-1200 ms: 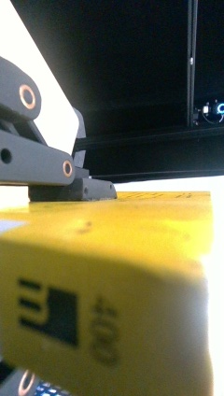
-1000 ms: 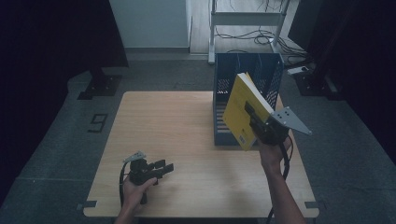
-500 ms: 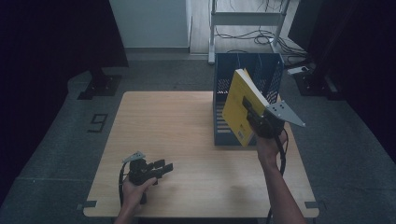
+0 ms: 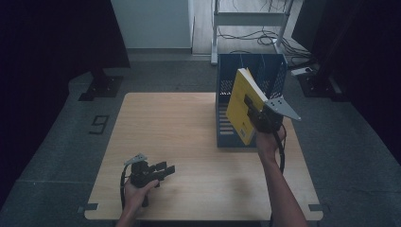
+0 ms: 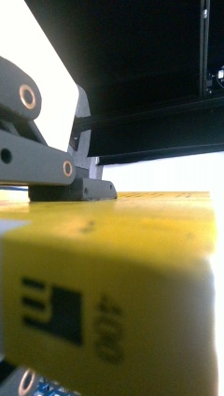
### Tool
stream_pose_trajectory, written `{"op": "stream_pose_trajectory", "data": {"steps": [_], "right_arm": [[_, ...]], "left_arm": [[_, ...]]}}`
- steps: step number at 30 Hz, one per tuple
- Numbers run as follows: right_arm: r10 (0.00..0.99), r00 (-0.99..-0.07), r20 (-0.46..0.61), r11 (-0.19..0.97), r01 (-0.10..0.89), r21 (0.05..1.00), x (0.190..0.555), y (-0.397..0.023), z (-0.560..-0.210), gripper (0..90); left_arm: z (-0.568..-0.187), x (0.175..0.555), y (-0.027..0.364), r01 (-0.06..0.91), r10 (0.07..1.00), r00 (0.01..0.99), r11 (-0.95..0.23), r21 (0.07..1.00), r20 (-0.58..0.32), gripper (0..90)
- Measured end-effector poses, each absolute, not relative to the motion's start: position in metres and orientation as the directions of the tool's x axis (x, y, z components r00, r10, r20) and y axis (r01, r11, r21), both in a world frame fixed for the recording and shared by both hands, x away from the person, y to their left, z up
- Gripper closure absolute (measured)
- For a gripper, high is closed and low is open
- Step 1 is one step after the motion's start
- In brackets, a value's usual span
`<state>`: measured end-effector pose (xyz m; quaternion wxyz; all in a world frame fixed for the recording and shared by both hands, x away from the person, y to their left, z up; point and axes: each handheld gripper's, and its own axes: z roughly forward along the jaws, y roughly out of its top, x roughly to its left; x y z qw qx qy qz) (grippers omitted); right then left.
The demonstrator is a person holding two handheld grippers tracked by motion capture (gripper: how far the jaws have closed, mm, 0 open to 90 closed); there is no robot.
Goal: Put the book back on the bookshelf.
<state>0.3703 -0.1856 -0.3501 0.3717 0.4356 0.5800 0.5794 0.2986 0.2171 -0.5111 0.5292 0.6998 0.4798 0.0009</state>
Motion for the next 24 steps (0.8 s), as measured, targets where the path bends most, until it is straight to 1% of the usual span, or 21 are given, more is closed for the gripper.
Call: {"op": "stream_pose_trajectory", "data": {"steps": [8, 24], "right_arm": [[0.939, -0.336, 0.073, -0.048, 0.083, 0.995, 0.382, -0.180, -0.355, 74.7], [0.944, -0.322, 0.072, -0.043, 0.098, 0.994, 0.405, -0.169, -0.357, 74.6]], "left_arm": [[-0.508, 0.298, 0.221, 0.665, 0.668, 0.538, 0.039, 0.746, -0.515, 42.0], [-0.509, 0.299, 0.222, 0.673, 0.667, 0.535, 0.033, 0.738, -0.518, 42.1]]}}
